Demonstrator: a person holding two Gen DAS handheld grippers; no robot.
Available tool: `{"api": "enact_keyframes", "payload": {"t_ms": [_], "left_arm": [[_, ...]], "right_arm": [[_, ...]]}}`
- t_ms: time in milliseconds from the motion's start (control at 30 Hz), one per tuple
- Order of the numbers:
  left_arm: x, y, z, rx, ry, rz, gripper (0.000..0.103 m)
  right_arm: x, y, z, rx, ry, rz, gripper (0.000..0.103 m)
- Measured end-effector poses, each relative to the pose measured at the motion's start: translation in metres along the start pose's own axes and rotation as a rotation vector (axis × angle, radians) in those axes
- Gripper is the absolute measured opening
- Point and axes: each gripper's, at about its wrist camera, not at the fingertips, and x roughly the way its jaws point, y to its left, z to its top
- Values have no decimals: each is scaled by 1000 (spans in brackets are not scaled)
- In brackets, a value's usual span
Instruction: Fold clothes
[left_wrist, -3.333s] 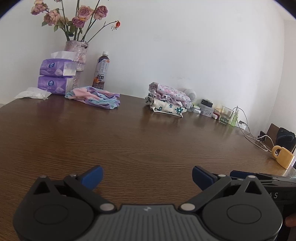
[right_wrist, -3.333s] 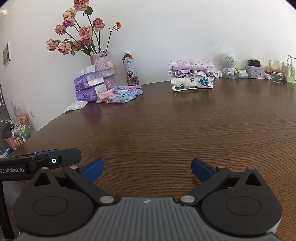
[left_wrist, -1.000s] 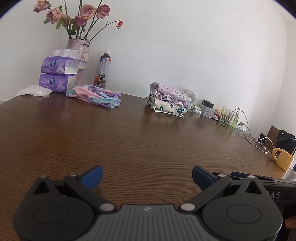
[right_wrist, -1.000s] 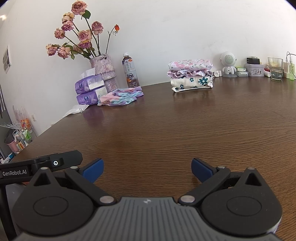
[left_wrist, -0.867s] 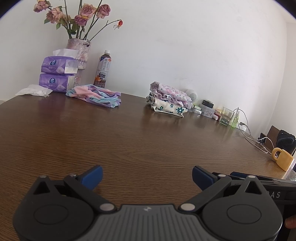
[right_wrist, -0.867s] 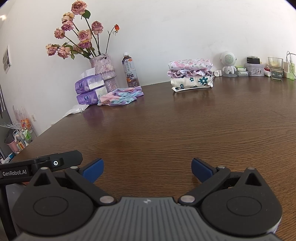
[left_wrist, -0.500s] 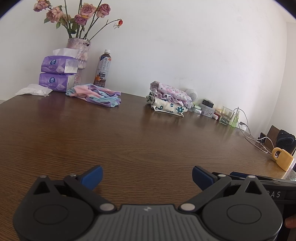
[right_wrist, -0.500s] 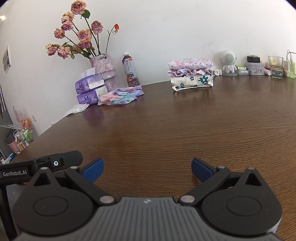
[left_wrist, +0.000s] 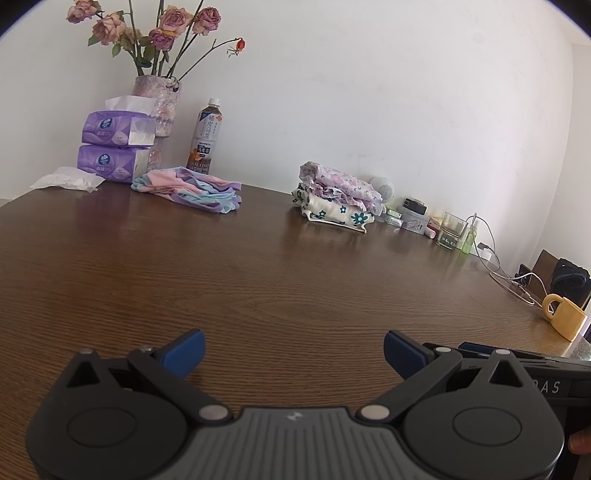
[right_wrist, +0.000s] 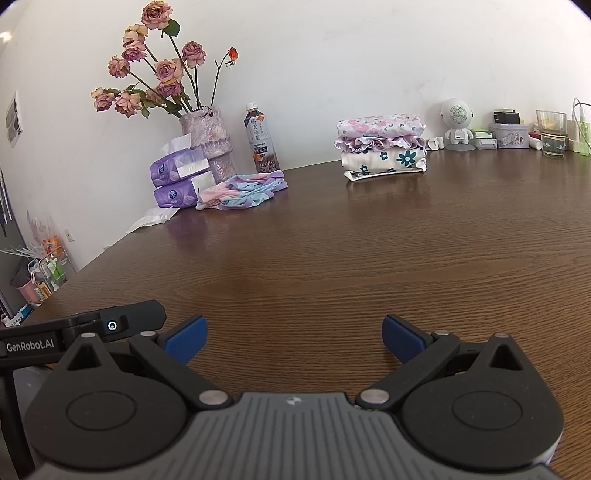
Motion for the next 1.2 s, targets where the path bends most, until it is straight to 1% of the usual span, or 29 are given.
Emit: {"api": "enact_keyframes", "payload": {"t_ms": [1200], "left_arm": [[-1,0,0,0,-5,-1,103]], "right_arm": [[-2,0,-1,2,-10,3,103]]}}
